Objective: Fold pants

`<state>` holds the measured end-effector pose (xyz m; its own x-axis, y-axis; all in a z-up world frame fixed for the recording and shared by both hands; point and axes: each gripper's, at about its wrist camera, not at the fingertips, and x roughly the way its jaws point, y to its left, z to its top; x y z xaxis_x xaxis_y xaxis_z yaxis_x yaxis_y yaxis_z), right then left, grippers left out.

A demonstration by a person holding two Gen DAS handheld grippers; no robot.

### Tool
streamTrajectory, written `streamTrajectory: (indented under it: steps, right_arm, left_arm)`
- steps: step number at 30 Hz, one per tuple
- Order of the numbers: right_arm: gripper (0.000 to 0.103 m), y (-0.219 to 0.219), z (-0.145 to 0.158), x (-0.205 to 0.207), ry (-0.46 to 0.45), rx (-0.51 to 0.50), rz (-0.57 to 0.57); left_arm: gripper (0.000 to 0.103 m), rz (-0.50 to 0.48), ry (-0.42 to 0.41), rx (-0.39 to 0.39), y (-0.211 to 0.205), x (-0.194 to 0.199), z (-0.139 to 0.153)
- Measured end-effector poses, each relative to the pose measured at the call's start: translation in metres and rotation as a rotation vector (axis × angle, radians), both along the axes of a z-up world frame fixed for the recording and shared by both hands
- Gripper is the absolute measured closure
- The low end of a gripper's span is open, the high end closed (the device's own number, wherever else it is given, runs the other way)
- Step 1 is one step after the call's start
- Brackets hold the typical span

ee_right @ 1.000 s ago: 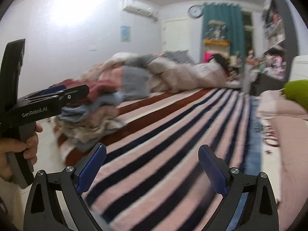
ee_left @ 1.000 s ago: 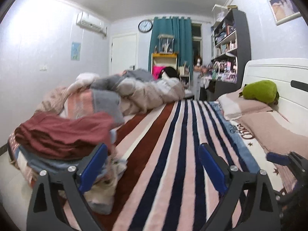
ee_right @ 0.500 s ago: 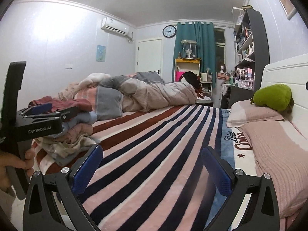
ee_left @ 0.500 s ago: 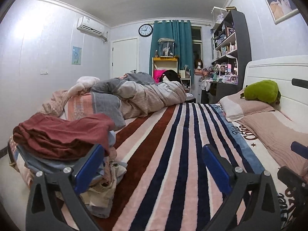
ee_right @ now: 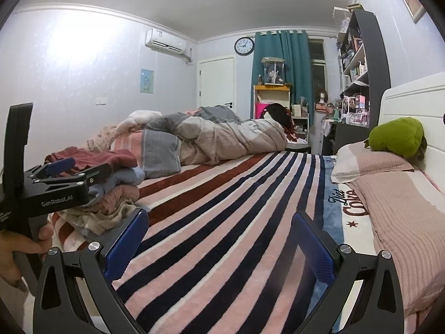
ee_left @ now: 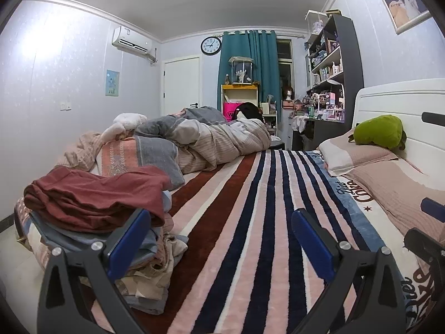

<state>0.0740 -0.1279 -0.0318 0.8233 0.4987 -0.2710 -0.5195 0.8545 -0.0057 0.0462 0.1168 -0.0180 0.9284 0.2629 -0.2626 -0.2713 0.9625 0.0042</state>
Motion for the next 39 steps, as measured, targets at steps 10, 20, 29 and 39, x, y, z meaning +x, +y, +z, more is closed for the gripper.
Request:
streamTrajectory:
  steps: [10, 20, 29, 39]
  right_arm:
    - [0.001, -0.001, 0.004, -0.001, -0.01, 0.0, -0.003]
    - [0.001, 0.001, 0.011, -0.001, -0.007, 0.012, 0.003]
    - [0.001, 0.005, 0.014, 0.0, -0.004, 0.016, 0.008]
    - [0.001, 0.006, 0.013, 0.0, -0.002, 0.018, 0.009]
  left_arm:
    - [0.002, 0.005, -0.007, 0.007, -0.002, -0.002, 0.001]
    - [0.002, 0.005, -0.008, 0.007, -0.004, -0.003, 0.003]
    - [0.002, 0.005, -0.006, 0.008, -0.003, -0.003, 0.003]
    - [0.002, 0.005, -0.007, 0.008, -0.006, -0.004, 0.003]
